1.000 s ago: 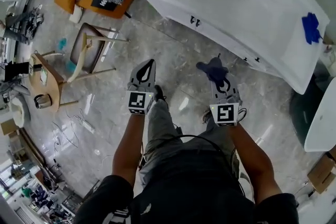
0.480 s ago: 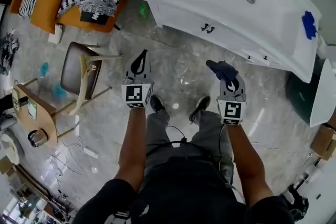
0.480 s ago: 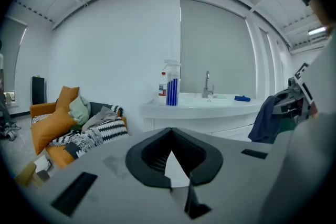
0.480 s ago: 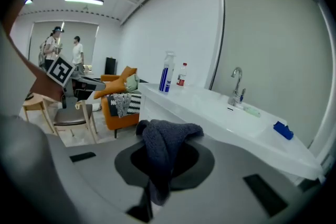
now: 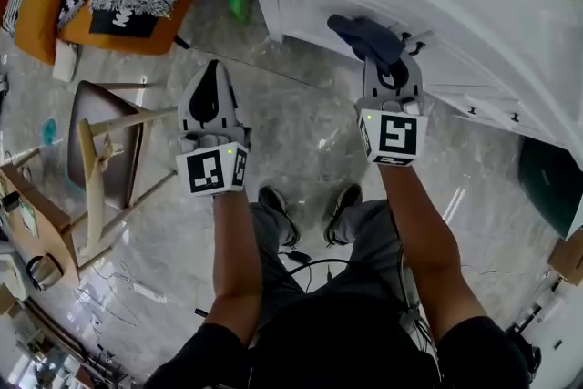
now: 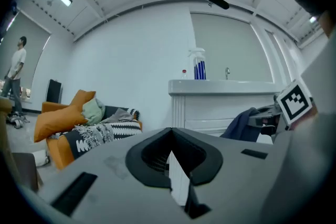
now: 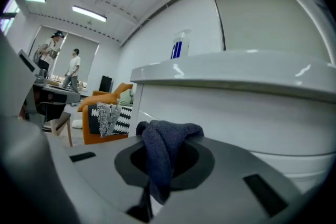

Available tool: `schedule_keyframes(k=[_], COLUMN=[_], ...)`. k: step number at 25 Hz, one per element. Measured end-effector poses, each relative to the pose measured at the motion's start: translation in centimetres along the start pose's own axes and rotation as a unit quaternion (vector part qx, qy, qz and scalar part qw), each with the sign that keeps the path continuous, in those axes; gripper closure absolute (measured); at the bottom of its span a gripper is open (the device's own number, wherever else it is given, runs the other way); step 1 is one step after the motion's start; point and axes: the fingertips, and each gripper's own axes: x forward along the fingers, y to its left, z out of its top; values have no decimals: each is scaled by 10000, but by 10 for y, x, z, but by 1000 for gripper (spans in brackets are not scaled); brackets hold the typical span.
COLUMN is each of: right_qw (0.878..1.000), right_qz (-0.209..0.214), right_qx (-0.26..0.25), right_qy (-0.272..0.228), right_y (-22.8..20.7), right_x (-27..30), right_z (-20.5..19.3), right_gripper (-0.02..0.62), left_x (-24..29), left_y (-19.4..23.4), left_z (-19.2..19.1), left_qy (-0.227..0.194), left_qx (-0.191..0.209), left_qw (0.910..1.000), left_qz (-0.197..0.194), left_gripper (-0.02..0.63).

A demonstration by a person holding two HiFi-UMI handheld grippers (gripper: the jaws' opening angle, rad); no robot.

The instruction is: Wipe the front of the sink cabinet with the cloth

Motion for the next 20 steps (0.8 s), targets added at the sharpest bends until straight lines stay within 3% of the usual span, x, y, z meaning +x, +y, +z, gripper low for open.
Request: schedule_keyframes(k=[7, 10, 13, 17, 20], right_qw=[9951, 9933, 9883, 9780, 9849], right_qz=[-33, -49, -544, -1639, -1493], right_qx=[300, 394, 449, 373, -58], right_qy=[-938, -1090, -1351, -1233, -877], right_y=[50, 61, 26, -52, -34], right_x=[87, 111, 93, 43, 60], right_z=[-24, -41, -64, -99, -108], right_gripper=[574, 574, 574, 574, 574], left_x=[16, 24, 22, 22, 22], left_y=[37, 39, 33, 38, 27], left_z=[-58, -72, -71, -63, -68], left_qy=[-661, -858, -1066, -1330, -1160], left_qx=[323, 327, 704, 366, 442], left_qw=[9972, 9957, 9918, 9904, 9923], left_qz=[166, 146, 22, 112, -8], left_gripper=[601, 601, 601, 601, 601])
